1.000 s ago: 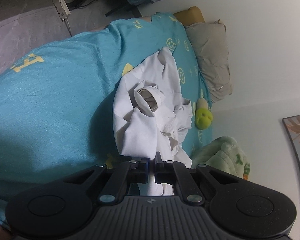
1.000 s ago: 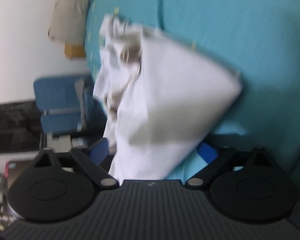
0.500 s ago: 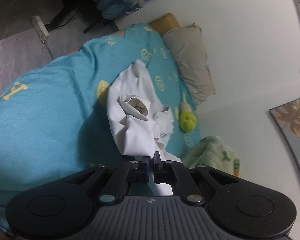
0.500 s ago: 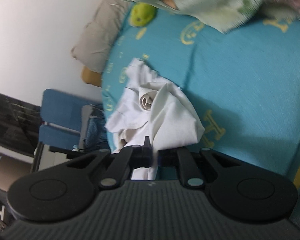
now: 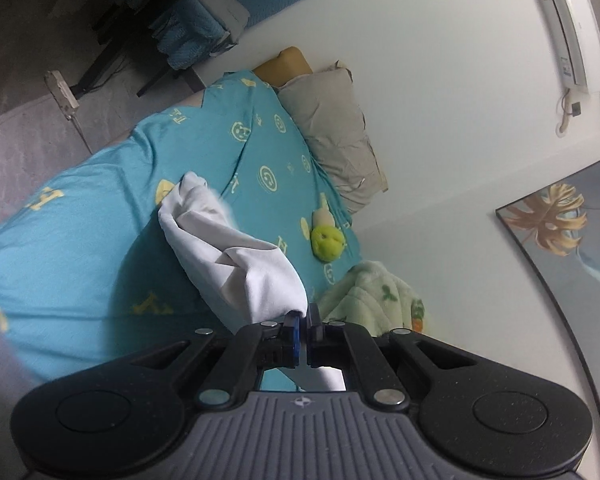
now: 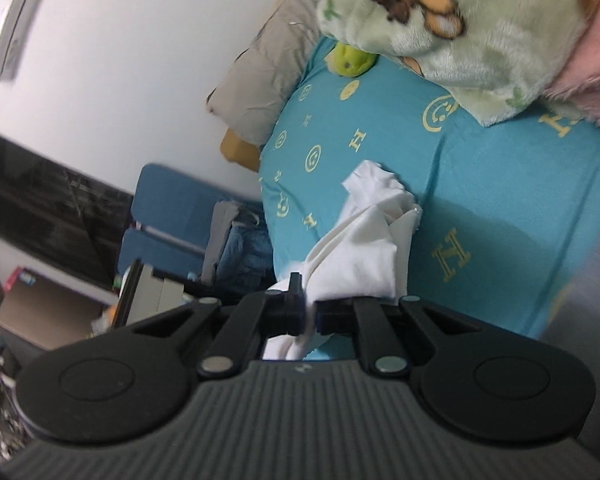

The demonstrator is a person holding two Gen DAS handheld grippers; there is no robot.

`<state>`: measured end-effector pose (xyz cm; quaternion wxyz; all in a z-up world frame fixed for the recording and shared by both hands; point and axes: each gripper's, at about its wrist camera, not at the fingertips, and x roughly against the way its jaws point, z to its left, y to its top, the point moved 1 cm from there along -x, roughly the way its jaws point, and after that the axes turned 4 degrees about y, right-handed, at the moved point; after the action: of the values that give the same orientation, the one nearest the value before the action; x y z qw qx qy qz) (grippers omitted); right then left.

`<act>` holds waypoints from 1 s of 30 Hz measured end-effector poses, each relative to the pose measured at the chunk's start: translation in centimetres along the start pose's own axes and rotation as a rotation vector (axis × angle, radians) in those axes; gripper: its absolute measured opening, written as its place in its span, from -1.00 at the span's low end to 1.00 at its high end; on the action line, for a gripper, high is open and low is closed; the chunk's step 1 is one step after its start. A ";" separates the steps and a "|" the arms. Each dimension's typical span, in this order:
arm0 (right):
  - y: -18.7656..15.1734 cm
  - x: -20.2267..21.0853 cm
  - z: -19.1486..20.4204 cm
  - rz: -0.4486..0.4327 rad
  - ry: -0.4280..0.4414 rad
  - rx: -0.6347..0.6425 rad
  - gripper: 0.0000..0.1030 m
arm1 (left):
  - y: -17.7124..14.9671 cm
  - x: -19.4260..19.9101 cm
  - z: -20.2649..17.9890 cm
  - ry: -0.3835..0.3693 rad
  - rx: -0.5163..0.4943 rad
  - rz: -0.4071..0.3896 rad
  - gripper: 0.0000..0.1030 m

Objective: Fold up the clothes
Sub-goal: 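Grasp the folded shirt with the left gripper while the right gripper grasps and lifts it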

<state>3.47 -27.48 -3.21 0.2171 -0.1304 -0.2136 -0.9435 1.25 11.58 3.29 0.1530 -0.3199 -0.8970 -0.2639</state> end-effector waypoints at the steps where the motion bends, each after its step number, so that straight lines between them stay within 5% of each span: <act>1: -0.4 0.9 0.4 0.005 -0.004 0.012 -0.84 | -0.7 1.1 -0.1 0.005 -0.006 -0.001 -0.95; 6: -1.5 3.9 0.8 0.035 -0.022 0.035 -0.83 | -3.0 4.6 0.6 0.017 0.009 0.002 -0.95; 10: -0.7 2.5 1.1 0.065 -0.047 0.051 -0.83 | -2.3 3.6 0.5 0.045 0.016 -0.002 -0.95; 25: 7.5 -18.3 -1.7 0.212 -0.210 0.023 -0.82 | 8.8 -18.2 -1.5 0.277 -0.156 0.015 -0.94; 30: 8.4 -23.4 -4.0 0.246 -0.230 0.028 -0.81 | 9.8 -23.9 1.2 0.262 -0.195 -0.019 -0.94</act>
<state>27.14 -27.89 -11.73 0.3068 -0.2595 -0.2327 -0.8857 25.39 6.93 -4.61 0.2346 -0.2875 -0.8424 -0.3906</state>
